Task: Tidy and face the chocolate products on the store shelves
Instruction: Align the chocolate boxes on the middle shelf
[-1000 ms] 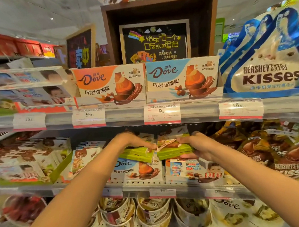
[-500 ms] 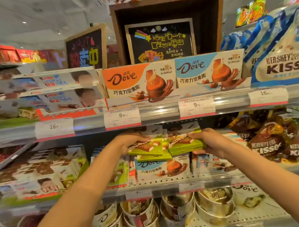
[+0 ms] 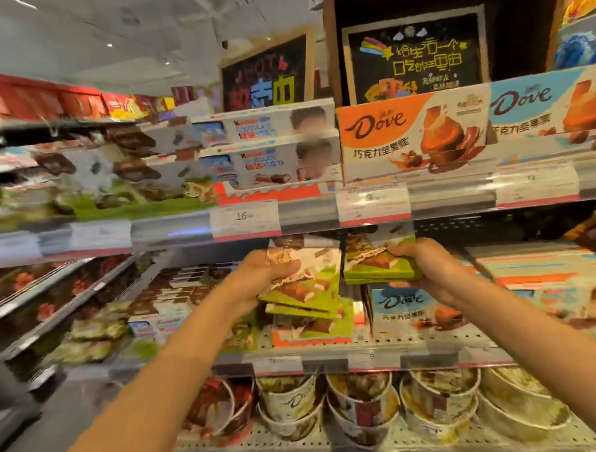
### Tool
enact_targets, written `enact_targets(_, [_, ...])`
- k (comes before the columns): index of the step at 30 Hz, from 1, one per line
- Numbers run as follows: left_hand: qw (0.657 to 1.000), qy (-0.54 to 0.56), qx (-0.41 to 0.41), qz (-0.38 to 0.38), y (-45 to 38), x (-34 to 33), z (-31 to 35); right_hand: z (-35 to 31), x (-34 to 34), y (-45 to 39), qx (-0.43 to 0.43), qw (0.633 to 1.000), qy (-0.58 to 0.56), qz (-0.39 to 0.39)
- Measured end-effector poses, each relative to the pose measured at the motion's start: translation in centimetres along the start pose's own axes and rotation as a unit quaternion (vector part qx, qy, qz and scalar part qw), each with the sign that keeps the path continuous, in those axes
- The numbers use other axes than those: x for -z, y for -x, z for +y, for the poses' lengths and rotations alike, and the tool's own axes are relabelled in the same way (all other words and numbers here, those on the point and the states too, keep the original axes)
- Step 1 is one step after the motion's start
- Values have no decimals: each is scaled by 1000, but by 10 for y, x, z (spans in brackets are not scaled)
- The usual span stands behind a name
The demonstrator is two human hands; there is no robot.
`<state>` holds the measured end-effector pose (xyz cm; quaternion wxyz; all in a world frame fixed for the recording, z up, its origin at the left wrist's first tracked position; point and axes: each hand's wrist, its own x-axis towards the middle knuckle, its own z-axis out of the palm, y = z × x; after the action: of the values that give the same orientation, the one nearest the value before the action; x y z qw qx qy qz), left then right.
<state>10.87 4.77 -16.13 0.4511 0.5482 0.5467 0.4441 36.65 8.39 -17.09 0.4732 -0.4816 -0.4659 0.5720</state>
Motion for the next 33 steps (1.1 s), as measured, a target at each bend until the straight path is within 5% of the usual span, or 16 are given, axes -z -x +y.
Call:
enact_targets(19, [994,-86,-62,-3,50,148,-27,0,-132,-51,26,982,108,-151])
enact_targets(28, [961,-242,-17,-134,19,181,-34,18,-175,-55,28,970,230,-81])
enact_targets(33, [943,-274,-81,-169,0,194,-58,21,-201,-56,23,974,220,-52])
